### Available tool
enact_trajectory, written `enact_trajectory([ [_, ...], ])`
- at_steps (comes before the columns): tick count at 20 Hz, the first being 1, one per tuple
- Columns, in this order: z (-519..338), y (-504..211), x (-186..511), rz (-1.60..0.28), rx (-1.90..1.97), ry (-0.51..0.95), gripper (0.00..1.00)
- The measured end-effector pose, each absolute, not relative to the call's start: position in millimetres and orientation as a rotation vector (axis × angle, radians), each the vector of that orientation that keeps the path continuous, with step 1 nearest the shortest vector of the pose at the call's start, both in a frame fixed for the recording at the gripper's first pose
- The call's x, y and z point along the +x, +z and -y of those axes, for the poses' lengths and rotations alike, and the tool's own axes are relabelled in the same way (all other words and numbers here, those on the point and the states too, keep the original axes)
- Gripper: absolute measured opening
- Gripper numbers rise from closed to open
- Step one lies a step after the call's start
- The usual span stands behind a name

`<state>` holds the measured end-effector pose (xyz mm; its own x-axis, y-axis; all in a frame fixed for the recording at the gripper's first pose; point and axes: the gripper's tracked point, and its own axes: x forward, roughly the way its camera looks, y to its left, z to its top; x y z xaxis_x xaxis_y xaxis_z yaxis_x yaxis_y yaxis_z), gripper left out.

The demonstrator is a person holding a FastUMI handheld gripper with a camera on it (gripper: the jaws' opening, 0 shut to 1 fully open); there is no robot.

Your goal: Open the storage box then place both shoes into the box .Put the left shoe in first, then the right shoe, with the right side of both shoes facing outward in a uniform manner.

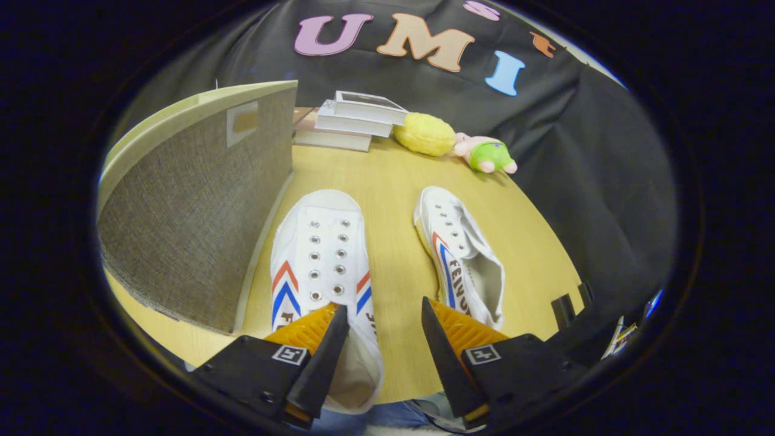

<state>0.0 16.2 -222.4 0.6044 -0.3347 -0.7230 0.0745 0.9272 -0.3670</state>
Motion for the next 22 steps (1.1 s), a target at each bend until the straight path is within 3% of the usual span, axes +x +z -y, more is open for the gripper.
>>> enact_trajectory([
  [5, -33, -234, 4, -0.913, -0.343, -0.211, 0.25],
  [8, -36, -231, 1, -0.962, -0.417, -0.274, 0.25],
  [11, -39, -230, 2, -0.939, -0.409, -0.295, 0.11],
  [14, -40, -222, 5, -0.854, -0.427, -0.329, 0.03],
  [22, -27, -135, 18, -0.630, -0.817, -0.479, 0.03],
])
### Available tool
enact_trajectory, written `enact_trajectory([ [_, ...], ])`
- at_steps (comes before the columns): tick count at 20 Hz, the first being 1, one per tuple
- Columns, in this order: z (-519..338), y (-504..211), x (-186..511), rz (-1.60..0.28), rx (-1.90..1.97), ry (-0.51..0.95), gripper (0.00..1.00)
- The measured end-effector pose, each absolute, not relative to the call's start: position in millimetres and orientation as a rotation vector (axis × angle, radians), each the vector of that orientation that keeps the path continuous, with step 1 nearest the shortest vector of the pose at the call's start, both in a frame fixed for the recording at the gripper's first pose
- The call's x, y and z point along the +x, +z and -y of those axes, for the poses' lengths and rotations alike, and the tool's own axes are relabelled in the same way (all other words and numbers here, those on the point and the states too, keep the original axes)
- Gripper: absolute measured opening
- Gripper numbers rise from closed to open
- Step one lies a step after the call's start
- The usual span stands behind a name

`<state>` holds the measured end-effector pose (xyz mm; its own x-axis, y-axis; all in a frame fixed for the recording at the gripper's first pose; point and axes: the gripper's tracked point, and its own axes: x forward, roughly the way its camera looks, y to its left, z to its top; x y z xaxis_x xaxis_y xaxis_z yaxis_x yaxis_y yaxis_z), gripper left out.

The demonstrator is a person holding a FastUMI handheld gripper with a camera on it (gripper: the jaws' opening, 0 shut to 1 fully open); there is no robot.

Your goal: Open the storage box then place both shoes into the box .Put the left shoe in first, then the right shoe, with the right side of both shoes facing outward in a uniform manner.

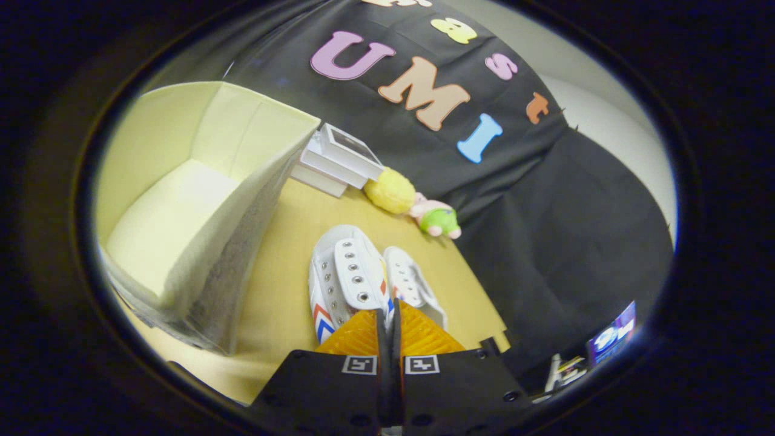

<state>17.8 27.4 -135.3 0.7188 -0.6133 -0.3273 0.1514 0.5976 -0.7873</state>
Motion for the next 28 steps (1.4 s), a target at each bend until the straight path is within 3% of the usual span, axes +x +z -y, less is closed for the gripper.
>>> enact_trajectory([
  [6, -34, -51, 36, -0.490, -0.972, -0.576, 0.03],
  [13, -140, 5, 72, -0.343, -0.963, -0.422, 0.03],
  [18, -224, -27, 91, -0.405, -0.804, -0.277, 0.03],
  [24, -249, -83, 105, -0.605, -0.728, -0.239, 0.03],
  [28, -275, -126, 100, -0.721, -0.560, -0.096, 0.03],
])
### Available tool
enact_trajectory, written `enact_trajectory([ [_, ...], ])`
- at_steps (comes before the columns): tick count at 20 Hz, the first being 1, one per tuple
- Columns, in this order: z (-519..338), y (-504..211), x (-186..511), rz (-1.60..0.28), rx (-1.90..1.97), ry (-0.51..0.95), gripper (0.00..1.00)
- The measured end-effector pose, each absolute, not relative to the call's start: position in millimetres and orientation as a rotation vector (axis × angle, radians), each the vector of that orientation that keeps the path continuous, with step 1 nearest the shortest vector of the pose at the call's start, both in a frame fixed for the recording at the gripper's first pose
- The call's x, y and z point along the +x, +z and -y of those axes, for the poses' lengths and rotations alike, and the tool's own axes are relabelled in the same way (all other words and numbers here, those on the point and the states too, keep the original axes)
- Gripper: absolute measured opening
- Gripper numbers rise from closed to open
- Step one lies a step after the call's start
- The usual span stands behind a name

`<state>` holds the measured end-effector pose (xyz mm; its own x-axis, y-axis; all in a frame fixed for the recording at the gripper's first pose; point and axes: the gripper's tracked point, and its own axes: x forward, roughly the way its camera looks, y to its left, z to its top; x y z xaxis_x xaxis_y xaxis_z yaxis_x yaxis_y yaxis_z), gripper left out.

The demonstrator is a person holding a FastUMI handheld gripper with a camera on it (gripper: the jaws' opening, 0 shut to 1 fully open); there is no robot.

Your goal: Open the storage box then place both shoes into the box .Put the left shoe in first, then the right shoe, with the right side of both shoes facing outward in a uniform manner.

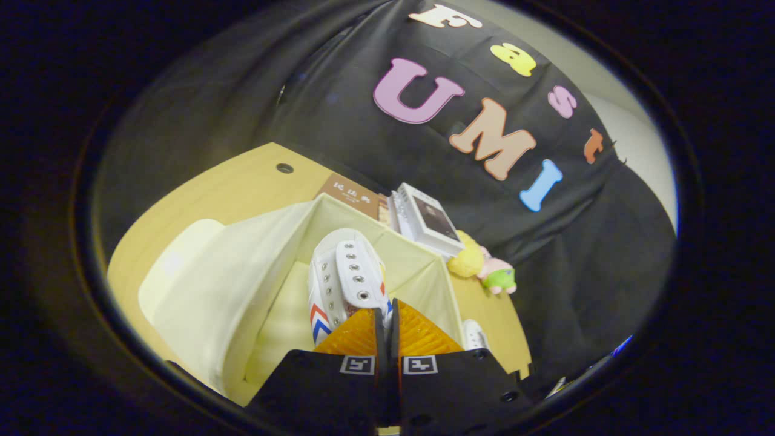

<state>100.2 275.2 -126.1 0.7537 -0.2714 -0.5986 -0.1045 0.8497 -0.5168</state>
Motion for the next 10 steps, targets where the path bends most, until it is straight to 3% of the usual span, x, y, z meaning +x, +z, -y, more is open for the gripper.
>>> enact_trajectory([
  [2, -278, -129, 91, -0.756, -0.470, -0.063, 0.07],
  [3, -282, -133, 90, -0.772, -0.416, -0.040, 0.14],
  [6, -282, -102, 92, -0.720, -0.306, -0.019, 0.42],
  [10, -221, -64, 86, -0.670, -0.305, -0.137, 0.83],
])
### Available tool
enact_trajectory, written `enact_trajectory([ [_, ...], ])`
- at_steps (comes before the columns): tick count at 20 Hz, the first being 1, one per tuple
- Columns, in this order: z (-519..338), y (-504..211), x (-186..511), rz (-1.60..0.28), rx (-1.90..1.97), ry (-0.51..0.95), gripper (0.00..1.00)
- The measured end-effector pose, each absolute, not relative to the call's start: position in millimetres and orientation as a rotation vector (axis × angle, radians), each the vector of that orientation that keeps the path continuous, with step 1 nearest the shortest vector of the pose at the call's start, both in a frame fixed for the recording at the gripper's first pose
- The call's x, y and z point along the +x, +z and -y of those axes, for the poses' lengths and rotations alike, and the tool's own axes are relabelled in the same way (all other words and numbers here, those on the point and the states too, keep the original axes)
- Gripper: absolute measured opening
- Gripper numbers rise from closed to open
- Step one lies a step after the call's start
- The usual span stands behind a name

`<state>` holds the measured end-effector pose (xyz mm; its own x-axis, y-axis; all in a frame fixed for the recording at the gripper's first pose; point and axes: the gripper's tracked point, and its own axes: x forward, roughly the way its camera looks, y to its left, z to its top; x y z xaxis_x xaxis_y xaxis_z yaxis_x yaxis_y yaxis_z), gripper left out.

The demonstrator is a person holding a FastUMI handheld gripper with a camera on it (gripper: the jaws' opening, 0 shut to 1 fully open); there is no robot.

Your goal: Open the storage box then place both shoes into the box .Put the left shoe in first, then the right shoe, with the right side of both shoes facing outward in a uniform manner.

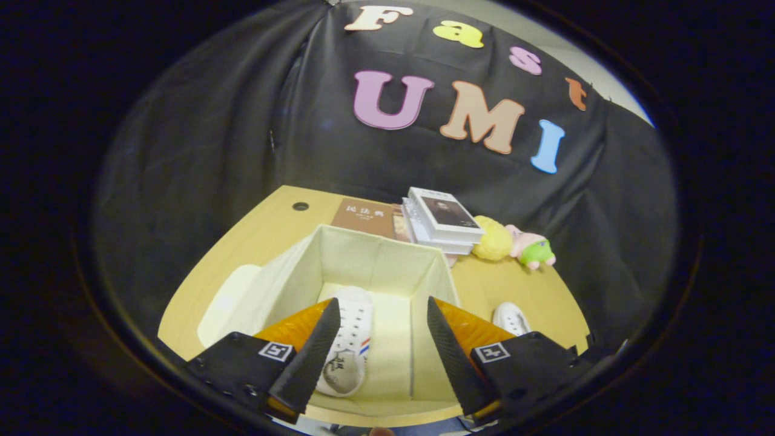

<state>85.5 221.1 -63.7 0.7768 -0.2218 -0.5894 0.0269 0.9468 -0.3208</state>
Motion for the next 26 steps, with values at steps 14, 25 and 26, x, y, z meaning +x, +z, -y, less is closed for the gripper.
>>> enact_trajectory([
  [14, 43, -102, 30, -0.873, -0.507, -0.614, 0.94],
  [25, 120, -185, 17, -1.085, -0.415, -0.627, 0.76],
  [26, 125, -187, 22, -1.093, -0.409, -0.627, 0.76],
])
